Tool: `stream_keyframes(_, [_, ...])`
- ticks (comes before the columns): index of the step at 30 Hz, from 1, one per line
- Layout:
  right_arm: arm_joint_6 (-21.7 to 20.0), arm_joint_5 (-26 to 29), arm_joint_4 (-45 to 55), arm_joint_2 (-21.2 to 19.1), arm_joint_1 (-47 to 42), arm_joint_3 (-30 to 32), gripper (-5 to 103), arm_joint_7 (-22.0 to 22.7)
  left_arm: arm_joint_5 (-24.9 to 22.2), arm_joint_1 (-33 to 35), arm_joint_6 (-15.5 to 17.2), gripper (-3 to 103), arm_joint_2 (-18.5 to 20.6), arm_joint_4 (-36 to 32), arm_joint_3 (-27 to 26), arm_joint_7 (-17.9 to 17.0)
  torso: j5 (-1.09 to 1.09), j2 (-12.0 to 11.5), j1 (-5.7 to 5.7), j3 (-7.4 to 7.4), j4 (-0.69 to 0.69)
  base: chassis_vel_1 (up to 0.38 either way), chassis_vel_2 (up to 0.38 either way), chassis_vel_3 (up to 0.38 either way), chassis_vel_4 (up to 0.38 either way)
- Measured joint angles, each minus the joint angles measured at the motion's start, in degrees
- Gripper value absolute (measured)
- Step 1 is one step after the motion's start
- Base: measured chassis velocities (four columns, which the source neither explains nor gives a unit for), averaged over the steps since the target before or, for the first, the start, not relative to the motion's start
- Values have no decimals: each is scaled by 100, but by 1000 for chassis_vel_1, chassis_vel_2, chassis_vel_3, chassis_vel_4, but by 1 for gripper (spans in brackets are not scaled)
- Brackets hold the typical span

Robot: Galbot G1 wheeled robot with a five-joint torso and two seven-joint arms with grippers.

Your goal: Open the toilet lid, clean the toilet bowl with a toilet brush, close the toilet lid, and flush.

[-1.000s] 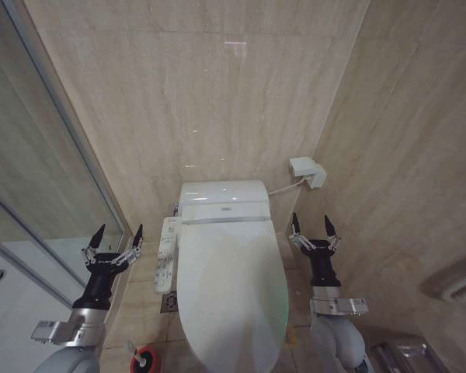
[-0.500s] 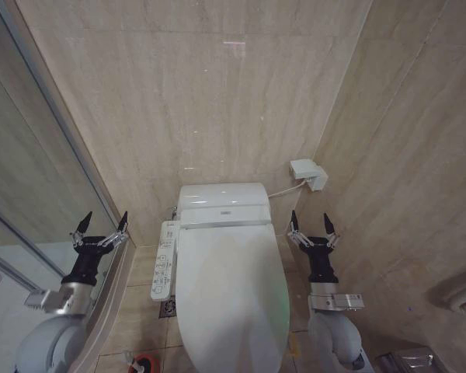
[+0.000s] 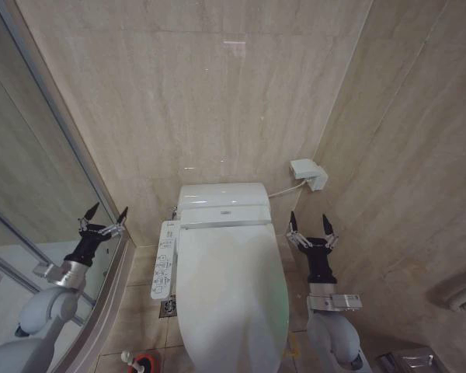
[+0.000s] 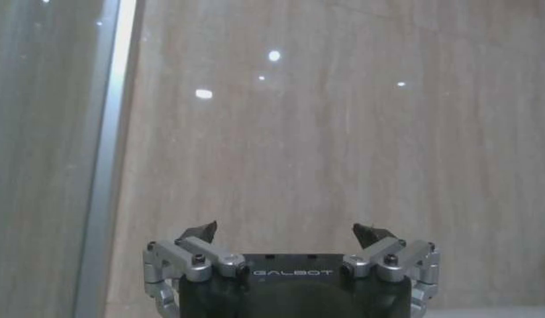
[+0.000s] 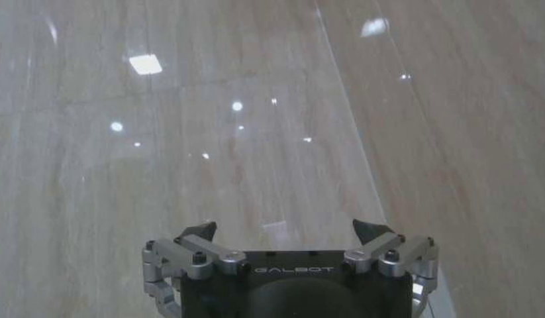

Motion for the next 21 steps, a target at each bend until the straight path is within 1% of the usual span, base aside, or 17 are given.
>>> stream_keyframes(3, [3,-21,-64,26,46,-30,100,-9,-30,-172,-12,100,-6,188,61,15,3,0,0,0,4,0,0,0,0])
stream_keyframes(5, [8,-40,-131,61,77,-50,100,-17,-33,-405,-10,100,-47,394,204,11,2,0,0,0,2,0,0,0,0])
stream_keyframes(7, [14,-65,-211,103,108,-60,100,-29,7,-727,44,100,-159,633,454,-84,1,0,0,0,0,0,0,0,0])
stream_keyframes(9, [16,-69,-226,112,115,-60,100,-33,31,-802,73,100,-197,683,523,-139,1,0,0,0,-2,0,0,0,0])
stream_keyframes(12, [30,-80,-338,131,162,-57,100,-44,158,-1219,348,100,-424,976,879,-544,1,0,0,0,-1,0,0,0,0])
stream_keyframes(14, [35,-80,-364,130,172,-52,100,-46,209,-1322,398,100,-467,1077,952,-609,2,0,0,0,-1,0,0,0,0])
stream_keyframes(15, [48,-81,-412,126,189,-46,100,-52,288,-1477,448,100,-516,1258,1066,-680,1,0,0,0,-1,0,0,0,0])
stream_keyframes(16, [63,-81,-446,124,200,-38,100,-56,325,-1574,460,100,-534,1367,1128,-697,0,0,0,1,1,0,0,0,0])
stream_keyframes(17, [83,-82,-498,121,223,-31,100,-62,381,-1769,466,100,-542,1593,1237,-711,-1,0,0,1,-1,0,0,0,0])
stream_keyframes(19, [90,-82,-527,121,236,-32,100,-65,400,-1847,465,100,-542,1683,1276,-710,-1,0,0,0,-1,0,0,0,0])
stream_keyframes(20, [115,-83,-600,127,264,-30,100,-76,440,-2093,457,100,-531,1935,1412,-684,2,0,0,0,2,0,0,0,0])
stream_keyframes(21, [126,-83,-633,135,277,-28,100,-80,448,-2184,454,100,-524,2022,1473,-663,2,0,0,0,2,0,0,0,0])
